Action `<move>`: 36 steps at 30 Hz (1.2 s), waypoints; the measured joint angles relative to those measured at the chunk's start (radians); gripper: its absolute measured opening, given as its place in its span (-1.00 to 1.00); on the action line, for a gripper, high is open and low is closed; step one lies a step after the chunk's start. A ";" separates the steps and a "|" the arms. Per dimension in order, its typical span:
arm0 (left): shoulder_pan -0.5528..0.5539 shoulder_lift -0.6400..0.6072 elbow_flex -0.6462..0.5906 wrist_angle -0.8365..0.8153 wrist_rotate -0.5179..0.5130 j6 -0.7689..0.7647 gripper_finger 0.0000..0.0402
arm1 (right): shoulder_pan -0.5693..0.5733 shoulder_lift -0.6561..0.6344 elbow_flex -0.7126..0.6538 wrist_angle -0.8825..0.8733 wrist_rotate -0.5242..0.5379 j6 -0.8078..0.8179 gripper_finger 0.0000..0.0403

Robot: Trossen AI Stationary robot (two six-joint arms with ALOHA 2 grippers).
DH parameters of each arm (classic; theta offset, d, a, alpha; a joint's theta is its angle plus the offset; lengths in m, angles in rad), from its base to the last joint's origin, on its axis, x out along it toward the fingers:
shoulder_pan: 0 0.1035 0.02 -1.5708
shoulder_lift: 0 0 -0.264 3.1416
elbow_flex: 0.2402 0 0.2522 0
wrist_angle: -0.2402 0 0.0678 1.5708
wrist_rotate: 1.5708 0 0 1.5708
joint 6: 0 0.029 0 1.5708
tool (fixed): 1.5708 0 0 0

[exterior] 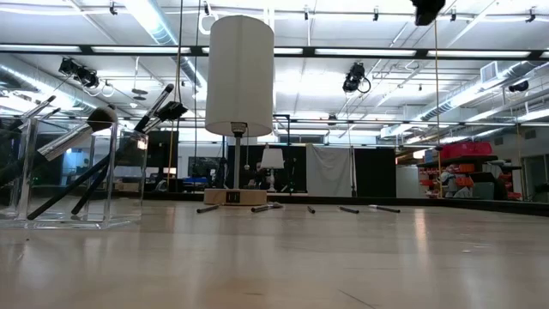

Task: Put items in baskets/containers
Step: Put the eyeshadow brush in the transparent organizer

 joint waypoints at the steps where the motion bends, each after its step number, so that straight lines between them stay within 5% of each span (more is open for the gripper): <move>1: -0.004 -0.016 0.026 -0.107 -0.006 -0.046 -0.90 | 0.004 0.000 0.000 -0.001 0.020 -0.002 -0.48; 8: -0.057 -0.042 0.152 -0.626 -0.049 -0.347 -0.91 | 0.004 0.000 0.000 -0.054 0.027 0.049 -0.30; 17: -0.066 -0.042 0.155 -0.913 -0.190 -0.634 -0.90 | -0.001 0.001 -0.001 -0.089 0.008 0.078 -0.26; 36: -0.027 0.013 0.155 -0.939 -0.083 -0.715 -0.88 | -0.002 0.001 -0.001 -0.087 0.008 0.078 -0.26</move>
